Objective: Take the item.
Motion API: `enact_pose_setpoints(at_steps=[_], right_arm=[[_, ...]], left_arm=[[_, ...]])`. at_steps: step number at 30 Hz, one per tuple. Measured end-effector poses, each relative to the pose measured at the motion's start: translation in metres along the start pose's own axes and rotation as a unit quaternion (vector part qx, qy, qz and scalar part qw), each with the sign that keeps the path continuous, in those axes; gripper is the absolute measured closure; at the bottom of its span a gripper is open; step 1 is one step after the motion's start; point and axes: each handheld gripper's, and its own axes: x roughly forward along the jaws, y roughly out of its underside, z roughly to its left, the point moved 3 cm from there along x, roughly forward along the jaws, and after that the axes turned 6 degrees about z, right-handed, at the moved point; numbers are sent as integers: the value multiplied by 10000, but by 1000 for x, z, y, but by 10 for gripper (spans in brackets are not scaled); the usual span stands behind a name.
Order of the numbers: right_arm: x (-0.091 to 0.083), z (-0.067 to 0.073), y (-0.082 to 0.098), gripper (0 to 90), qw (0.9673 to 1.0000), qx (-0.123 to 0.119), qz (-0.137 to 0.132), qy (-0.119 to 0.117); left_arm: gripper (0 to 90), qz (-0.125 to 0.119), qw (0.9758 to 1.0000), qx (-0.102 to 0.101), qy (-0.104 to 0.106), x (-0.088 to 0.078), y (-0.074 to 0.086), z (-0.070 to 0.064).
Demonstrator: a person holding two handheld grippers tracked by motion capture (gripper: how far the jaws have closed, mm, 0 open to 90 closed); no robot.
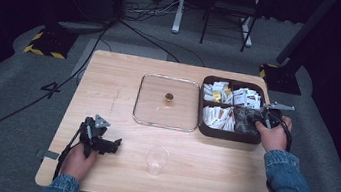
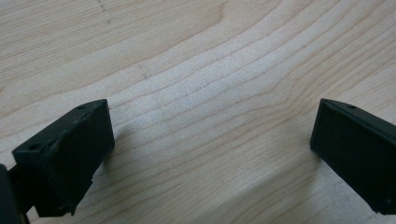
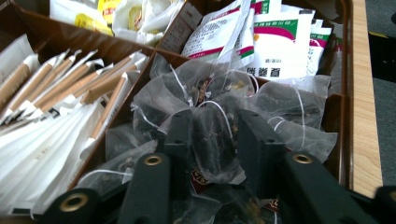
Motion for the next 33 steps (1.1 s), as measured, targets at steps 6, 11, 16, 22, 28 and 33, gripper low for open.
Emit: enact_pose_setpoints(at_steps=[6,11,16,22,28,33], right_arm=[[2,3,1,759,9999,-144,65,25],[-6,2,0,895,9999,-139,-23,-84],[-14,-1,0,900,9994,-38,-272,-226],[-23,0,0,900,9975,38,-576,-415],[-37,1,2,900,9917,198,-1051,-716],[-49,4,4,900,9865,223,-1349,-903]], left_arm=[[0,4,10000,16,-5,0,0,0],[0,8,10000,14,-2,0,0,0],[0,-1,10000,2,0,0,0,0],[0,2,10000,-2,-2,0,0,0],[0,3,10000,-1,-2,0,0,0],[0,-1,10000,0,0,0,0,0]])
